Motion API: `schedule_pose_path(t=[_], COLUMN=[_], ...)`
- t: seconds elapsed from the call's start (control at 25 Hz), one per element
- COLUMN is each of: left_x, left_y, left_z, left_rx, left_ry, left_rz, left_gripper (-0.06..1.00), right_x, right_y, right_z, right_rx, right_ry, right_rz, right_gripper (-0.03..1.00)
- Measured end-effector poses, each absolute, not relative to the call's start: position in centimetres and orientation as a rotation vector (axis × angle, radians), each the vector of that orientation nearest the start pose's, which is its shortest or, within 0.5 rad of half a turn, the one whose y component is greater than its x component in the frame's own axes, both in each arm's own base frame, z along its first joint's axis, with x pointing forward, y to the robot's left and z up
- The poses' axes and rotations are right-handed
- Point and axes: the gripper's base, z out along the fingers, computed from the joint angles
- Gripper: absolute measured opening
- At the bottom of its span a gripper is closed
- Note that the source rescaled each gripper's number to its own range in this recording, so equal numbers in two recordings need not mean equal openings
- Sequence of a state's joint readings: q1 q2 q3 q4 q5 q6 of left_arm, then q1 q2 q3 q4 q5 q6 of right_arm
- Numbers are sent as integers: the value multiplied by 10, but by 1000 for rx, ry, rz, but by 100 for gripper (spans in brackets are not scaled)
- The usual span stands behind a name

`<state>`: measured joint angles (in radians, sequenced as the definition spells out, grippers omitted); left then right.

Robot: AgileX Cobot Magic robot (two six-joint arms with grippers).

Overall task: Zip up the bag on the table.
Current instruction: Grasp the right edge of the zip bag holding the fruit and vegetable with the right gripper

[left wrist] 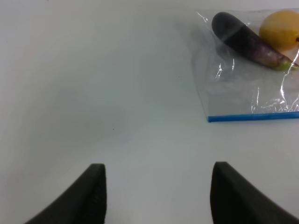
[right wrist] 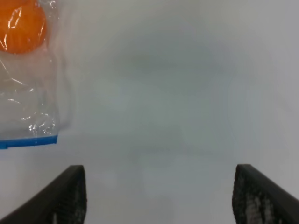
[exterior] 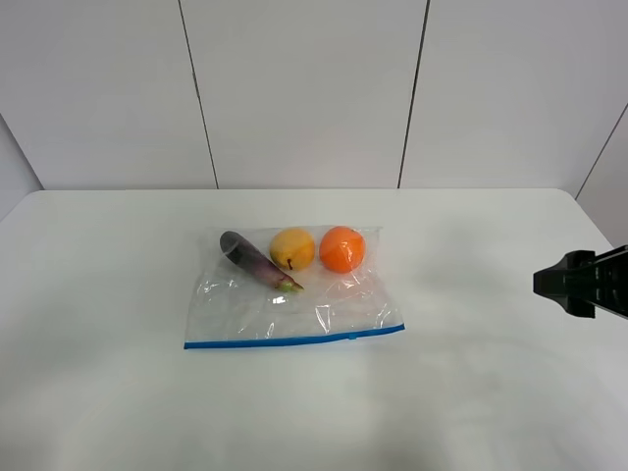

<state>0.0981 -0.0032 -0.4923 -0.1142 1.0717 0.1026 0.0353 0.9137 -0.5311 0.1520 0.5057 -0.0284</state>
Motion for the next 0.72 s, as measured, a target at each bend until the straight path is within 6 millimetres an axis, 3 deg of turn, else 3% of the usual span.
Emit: schedule_pose_path(t=[0.28,0.72], left_x=[-4,-4], left_y=[-10,-10], left_z=[275,275], left_rx=[10,10], left_ry=[2054,2054], left_rz=[-13,-13], left_gripper=[69,69], right_x=[186,222], right_y=[16,25], right_z=[254,195], right_rx=[115,255], right_ry=[2369,2602], right_rz=[219,359], right_gripper=[72,72])
